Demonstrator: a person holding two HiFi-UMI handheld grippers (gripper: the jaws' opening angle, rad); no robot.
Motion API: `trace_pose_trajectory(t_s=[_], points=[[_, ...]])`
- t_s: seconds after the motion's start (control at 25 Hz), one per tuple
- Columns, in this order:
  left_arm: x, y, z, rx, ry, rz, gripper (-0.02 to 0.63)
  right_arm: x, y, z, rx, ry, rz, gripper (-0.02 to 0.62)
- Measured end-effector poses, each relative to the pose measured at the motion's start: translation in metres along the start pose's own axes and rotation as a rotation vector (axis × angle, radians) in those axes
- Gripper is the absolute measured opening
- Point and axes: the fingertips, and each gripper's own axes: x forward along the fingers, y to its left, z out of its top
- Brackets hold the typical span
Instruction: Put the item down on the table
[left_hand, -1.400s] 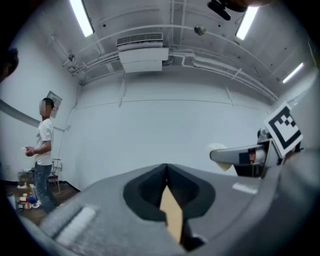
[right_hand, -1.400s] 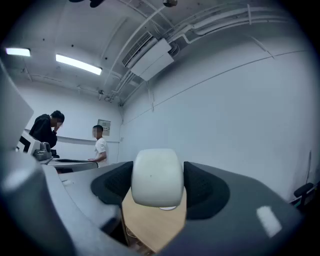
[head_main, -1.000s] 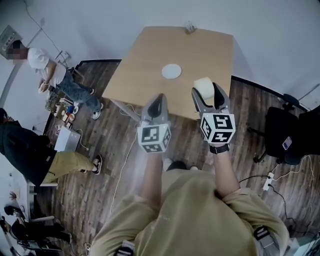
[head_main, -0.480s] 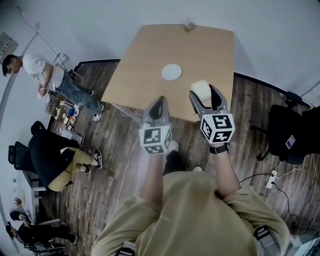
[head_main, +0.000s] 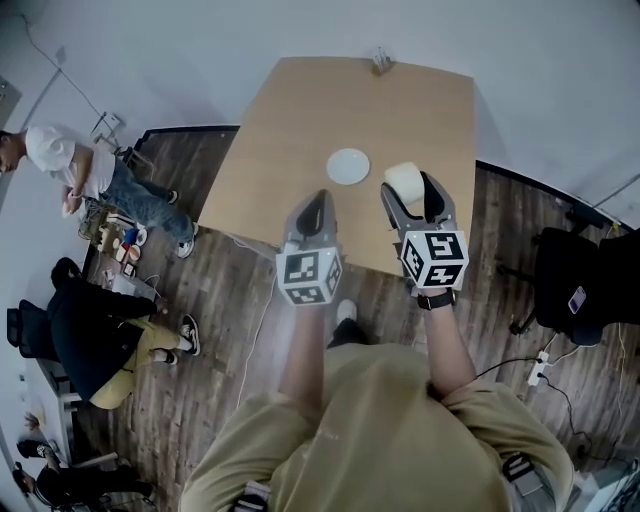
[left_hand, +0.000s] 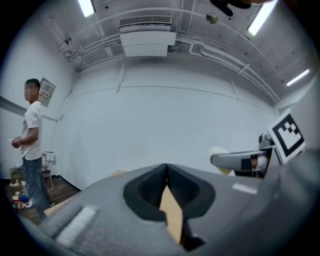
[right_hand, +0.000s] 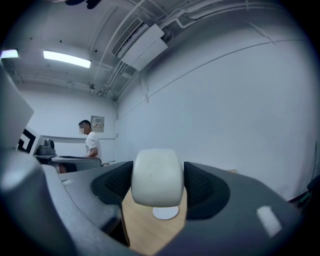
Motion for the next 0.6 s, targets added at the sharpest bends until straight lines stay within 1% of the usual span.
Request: trace_pose_trajectory(t_s=[0.08, 0.2, 0.32, 0.36, 0.44, 0.52, 0.6], points=[[0.017, 0.016, 0.004, 0.0, -0.004, -0.02, 0.002, 0.022, 0.005, 0.003, -0.031, -0.003, -0.006, 0.321], [0.041, 0.038, 0.014, -0.014, -0.034, -0.072, 0.002, 0.052, 0.013, 0.01, -0.044, -0.016, -0.018, 0.321], [0.066, 0.059, 0.016, -0.016, -0.048, -0.09, 0.002, 0.08, 0.014, 0.011, -0.055, -0.017, -0.031, 0.321], [0.073, 0.065, 0.013, -0.009, -0.046, -0.094, 0.002, 0.087, 0.012, 0.011, -0.061, -0.017, -0.041, 0.321], [0.087, 0.079, 0.008, 0.03, -0.035, -0.093, 0.002, 0.103, 0.007, 0.009, -0.066, -0.019, -0.072, 0.321], [0.096, 0.1, 0.004, 0.081, -0.028, -0.082, 0.002, 0.119, 0.004, 0.007, -0.069, -0.018, -0.104, 0.321], [0.101, 0.122, -0.001, 0.103, -0.027, -0.081, 0.001, 0.131, 0.003, 0.001, -0.075, -0.011, -0.136, 0.321]])
